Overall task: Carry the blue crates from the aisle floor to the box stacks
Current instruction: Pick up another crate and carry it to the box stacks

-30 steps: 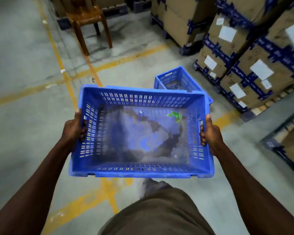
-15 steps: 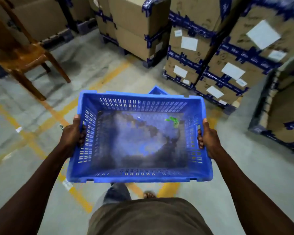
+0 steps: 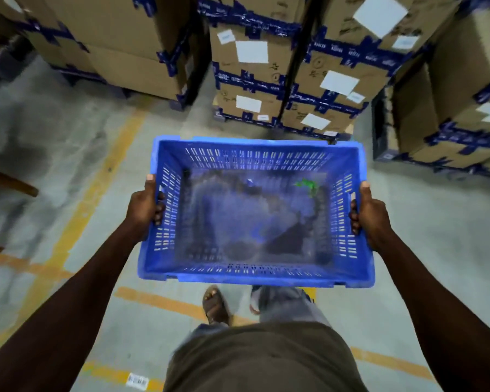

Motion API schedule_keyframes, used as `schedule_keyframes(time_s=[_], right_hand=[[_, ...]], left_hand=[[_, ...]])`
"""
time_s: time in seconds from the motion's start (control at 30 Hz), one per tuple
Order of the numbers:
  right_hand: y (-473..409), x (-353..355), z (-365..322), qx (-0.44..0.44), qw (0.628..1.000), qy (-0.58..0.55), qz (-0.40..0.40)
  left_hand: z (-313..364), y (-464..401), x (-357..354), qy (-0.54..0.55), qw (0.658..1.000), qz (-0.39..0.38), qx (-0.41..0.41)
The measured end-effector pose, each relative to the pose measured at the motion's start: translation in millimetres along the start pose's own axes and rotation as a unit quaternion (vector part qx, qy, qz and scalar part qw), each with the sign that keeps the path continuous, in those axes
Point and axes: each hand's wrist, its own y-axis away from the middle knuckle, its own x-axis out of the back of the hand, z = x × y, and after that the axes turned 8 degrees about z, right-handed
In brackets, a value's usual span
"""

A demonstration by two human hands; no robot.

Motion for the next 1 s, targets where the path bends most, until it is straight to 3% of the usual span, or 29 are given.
schedule_keyframes(time_s=[0.3,1.0], right_hand=[[-71.0,-38.1,24.9,-0.070,0.997,0.016,0.021],[-303.3,-199.7,52.3,-0.121,0.989,0.033,0.083]], left_hand=[[14.2,-89.7,-85.4,-0.078,0.995,-0.055,0.017],[14.1,-312.7,-271.5,-0.147,0.987,-0.056,0.029]])
